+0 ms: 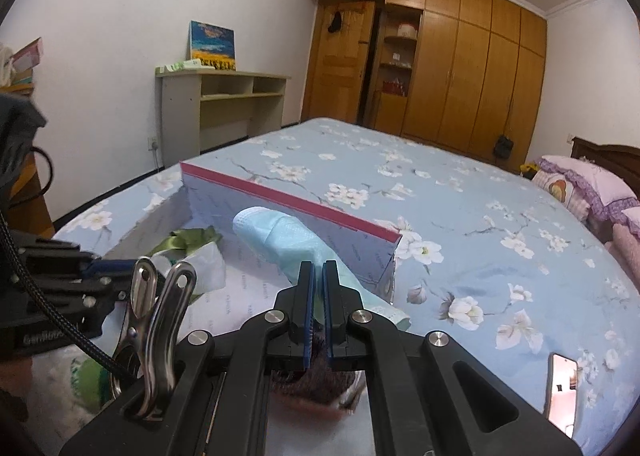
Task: Organize soft objects
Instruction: 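Lower both held items into the pink box and open both grippers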
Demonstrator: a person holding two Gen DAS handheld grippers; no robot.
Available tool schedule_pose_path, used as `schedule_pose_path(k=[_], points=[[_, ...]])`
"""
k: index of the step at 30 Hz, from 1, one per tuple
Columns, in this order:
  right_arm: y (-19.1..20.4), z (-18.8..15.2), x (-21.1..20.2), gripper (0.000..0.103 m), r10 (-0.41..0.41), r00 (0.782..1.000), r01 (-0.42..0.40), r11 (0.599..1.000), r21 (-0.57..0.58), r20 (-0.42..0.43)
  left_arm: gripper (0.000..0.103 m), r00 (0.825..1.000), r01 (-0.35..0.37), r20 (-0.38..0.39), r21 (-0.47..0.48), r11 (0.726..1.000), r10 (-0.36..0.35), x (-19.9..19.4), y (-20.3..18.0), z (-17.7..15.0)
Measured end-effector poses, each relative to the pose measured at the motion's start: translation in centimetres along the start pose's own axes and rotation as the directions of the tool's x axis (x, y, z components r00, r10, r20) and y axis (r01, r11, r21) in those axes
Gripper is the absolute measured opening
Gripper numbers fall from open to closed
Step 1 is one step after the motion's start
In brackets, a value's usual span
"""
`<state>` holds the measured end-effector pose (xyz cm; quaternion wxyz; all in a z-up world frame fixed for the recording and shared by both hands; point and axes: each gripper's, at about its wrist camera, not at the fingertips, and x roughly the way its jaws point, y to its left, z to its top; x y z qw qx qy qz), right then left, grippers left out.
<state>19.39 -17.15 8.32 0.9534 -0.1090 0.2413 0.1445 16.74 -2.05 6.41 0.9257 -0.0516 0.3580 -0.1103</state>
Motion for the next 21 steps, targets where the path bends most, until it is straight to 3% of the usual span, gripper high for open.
schedule_pose_path(k=[21], points=[[-1.2,-1.4,7.4,0.005,-0.044,0.991,0.041,0.999,-0.025,-0.123,0.010,0.995,0.011,-0.103,-0.005,1.000,-0.011,4.3,0.2,-1.7]])
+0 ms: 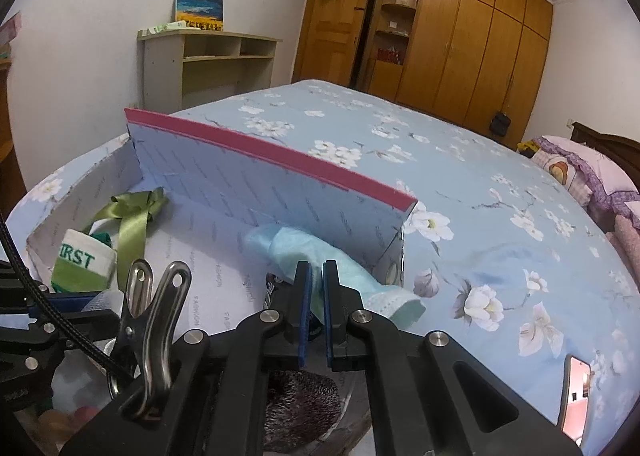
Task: Organize soft objects
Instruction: 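Lower both held items into the pink box and open both grippers, then move both grippers back toward the remaining soft items beside the box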
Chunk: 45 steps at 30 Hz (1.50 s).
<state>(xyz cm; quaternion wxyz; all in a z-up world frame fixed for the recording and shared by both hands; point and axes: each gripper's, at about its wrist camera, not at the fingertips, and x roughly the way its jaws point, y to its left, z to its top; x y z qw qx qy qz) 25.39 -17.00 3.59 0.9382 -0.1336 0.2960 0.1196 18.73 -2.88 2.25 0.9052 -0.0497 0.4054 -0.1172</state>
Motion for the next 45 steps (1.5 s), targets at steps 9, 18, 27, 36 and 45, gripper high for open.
schedule_pose_path(k=[9,18,27,36,45], points=[[0.0,-0.1,0.0,0.017,0.027,1.000,-0.026,0.999,0.021,-0.007,0.016,1.000,-0.002,0.001,0.010,1.000,0.002,-0.3,-0.6,0.2],[0.4,0.0,-1.1,0.032,0.032,0.999,-0.032,0.999,0.026,0.019,0.033,1.000,-0.007,0.020,0.031,0.999,0.007,-1.2,-1.4,0.5],[-0.1,0.1,-3.3,0.037,0.039,0.998,-0.042,0.997,0.059,0.049,0.034,0.999,-0.006,0.043,0.036,0.999,0.004,-3.1,-2.0,0.2],[0.0,-0.4,-6.2,0.038,0.059,0.996,-0.065,0.995,0.079,0.072,0.034,0.998,-0.012,0.065,0.033,0.999,0.010,-5.2,-1.9,-0.4],[1.6,-1.9,-9.5,0.038,0.080,0.995,-0.084,0.994,0.070,0.063,0.034,0.997,-0.016,0.081,0.022,1.000,0.014,-7.4,-1.4,-1.5]])
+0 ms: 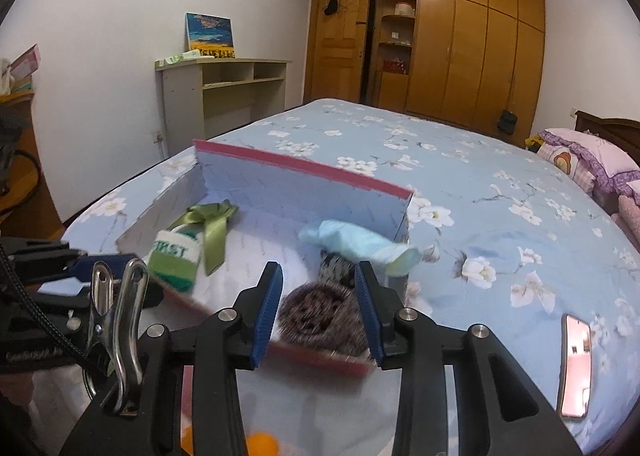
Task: Organize soft objects
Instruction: 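Move both grippers back toward the remaining soft items beside the box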
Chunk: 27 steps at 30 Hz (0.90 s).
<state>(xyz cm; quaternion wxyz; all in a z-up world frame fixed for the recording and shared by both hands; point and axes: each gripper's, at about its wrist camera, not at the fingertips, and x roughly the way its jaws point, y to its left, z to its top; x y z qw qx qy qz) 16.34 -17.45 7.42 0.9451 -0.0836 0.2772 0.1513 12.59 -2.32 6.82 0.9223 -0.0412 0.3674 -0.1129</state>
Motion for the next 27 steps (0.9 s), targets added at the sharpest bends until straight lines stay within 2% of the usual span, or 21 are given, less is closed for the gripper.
schedule_pose_path(k=[15,27], points=[[2.2,-2.5,-3.9,0.038,0.038,0.999,-0.038,0.999,0.026,-0.014,0.035,1.000,-0.020,0.011,-0.022,1.000,0.020,-3.0,1.4,-2.0],[3.8,-4.8,-5.8,0.038,0.081,0.995,-0.080,0.996,0.028,-0.055,0.035,1.000,-0.020,-0.010,-0.033,0.999,0.020,-4.2,2.2,-4.0]])
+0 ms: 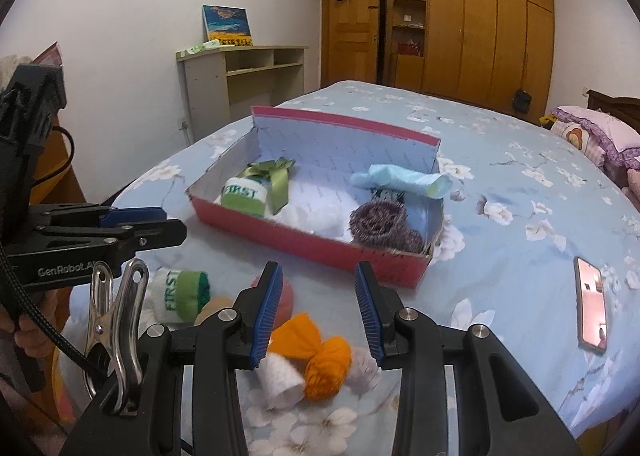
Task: Organize soft objects
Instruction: 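Move both grippers back toward the remaining soft items beside the box, then grasp the white knit roll with the right gripper while the left grasps the FIRST wristband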
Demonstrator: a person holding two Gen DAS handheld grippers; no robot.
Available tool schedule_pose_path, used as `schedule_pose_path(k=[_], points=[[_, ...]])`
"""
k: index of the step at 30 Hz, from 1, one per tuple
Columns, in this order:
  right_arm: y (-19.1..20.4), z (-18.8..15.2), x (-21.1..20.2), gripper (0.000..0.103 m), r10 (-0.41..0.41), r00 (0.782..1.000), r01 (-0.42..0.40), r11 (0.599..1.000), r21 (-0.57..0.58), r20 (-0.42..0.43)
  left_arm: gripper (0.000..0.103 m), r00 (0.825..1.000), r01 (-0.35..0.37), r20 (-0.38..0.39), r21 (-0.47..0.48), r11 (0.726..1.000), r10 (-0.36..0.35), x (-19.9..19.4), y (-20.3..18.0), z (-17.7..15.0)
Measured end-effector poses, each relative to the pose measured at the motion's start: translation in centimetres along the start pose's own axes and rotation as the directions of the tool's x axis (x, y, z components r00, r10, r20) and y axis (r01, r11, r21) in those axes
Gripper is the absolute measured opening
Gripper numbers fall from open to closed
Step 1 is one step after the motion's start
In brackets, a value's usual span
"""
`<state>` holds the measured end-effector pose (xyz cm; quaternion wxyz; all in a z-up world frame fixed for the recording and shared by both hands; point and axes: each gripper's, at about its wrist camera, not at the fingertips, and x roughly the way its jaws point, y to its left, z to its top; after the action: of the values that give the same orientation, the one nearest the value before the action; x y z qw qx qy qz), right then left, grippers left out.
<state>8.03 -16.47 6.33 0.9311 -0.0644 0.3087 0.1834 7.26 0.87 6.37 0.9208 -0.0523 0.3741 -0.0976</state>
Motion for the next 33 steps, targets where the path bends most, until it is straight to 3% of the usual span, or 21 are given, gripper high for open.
schedule_pose_path(k=[22,33], points=[[2.2,-4.2,-0.6,0.038,0.089,0.993,-0.090,0.996,-0.006,-0.074,0.035,0.995,-0.021,-0.097,-0.033,0.999,0.018,1.4,2.0,-4.2],[2.3,-5.5,0.4,0.038,0.099,0.989,-0.100,0.995,0.003,-0.112,0.039,0.995,-0.034,-0.096,-0.019,0.999,0.032,1.4,1.8,-5.0]])
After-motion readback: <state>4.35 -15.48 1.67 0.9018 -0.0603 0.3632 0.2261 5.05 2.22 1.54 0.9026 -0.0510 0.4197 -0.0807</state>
